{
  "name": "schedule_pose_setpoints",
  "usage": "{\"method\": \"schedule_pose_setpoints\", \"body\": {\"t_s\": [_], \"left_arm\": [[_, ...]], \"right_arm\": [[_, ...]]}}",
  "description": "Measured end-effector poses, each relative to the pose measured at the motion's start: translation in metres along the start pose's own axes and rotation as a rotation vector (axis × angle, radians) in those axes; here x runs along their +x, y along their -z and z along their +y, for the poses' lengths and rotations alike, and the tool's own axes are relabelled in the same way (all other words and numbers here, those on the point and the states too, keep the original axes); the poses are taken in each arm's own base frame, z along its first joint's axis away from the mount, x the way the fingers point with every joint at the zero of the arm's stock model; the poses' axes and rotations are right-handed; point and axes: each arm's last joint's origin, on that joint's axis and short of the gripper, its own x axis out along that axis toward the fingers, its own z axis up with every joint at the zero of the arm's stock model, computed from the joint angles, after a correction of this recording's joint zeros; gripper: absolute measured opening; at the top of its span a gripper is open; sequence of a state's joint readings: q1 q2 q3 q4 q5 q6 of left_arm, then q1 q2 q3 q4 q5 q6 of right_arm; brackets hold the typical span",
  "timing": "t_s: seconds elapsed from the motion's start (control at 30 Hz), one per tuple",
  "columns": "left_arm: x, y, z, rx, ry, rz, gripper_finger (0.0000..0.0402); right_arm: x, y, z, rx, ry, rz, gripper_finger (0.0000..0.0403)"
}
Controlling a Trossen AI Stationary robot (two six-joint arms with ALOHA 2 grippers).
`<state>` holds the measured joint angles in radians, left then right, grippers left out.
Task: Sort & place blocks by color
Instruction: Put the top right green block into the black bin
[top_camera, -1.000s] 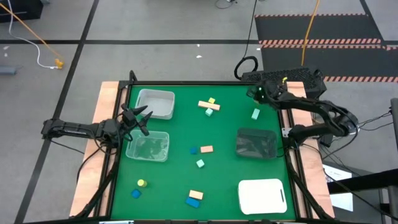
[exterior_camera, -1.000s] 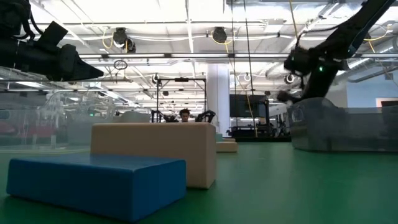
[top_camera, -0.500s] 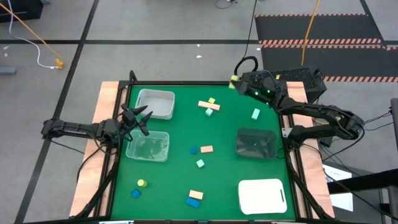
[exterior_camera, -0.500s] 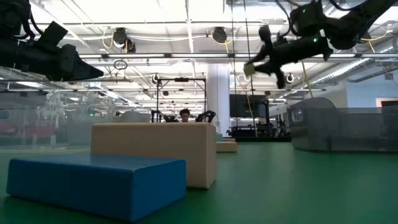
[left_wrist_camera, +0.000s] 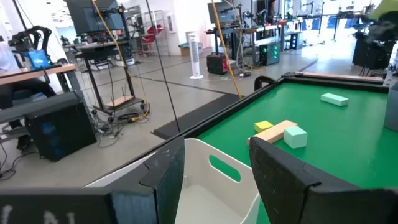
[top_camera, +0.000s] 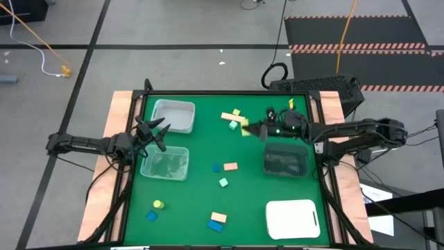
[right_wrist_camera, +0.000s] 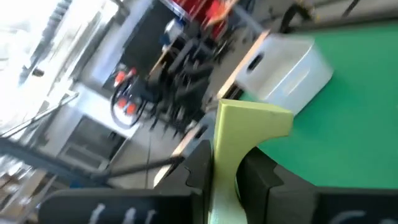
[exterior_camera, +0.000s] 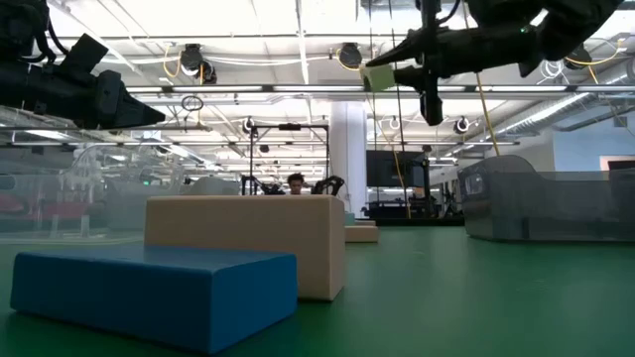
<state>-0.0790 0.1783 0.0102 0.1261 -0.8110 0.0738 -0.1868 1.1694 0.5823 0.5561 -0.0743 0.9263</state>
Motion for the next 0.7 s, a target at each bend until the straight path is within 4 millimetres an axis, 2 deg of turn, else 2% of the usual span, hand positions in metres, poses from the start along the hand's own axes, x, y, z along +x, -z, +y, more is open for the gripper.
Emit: {"method": "schedule_pose_setpoints", "body": {"t_s": [0.13, 0.33, 0.43, 0.57, 0.7], "left_arm": [[0.000, 0.000, 0.000, 0.001, 0.000, 0.000, 0.0184], [0.000, 0.000, 0.000, 0.001, 0.000, 0.000, 0.0184], [0.000, 0.000, 0.000, 0.001, 0.000, 0.000, 0.0184], [0.000, 0.000, 0.000, 0.000, 0.000, 0.000, 0.0184], [0.000, 0.000, 0.000, 0.001, 0.000, 0.000, 0.0184]], "right_arm": [[0.003, 0.009, 0.021, -0.032, -0.078, 0.043, 0.0037], [0.008, -0.012, 0.064, -0.254, -0.193, -0.021, 0.0040], [0.009, -0.025, 0.082, -0.390, -0.230, 0.001, 0.0040], [0.002, -0.037, 0.102, -0.528, -0.202, 0.148, 0.0041], [-0.020, -0.040, 0.104, -0.582, -0.026, 0.377, 0.0041]]}}
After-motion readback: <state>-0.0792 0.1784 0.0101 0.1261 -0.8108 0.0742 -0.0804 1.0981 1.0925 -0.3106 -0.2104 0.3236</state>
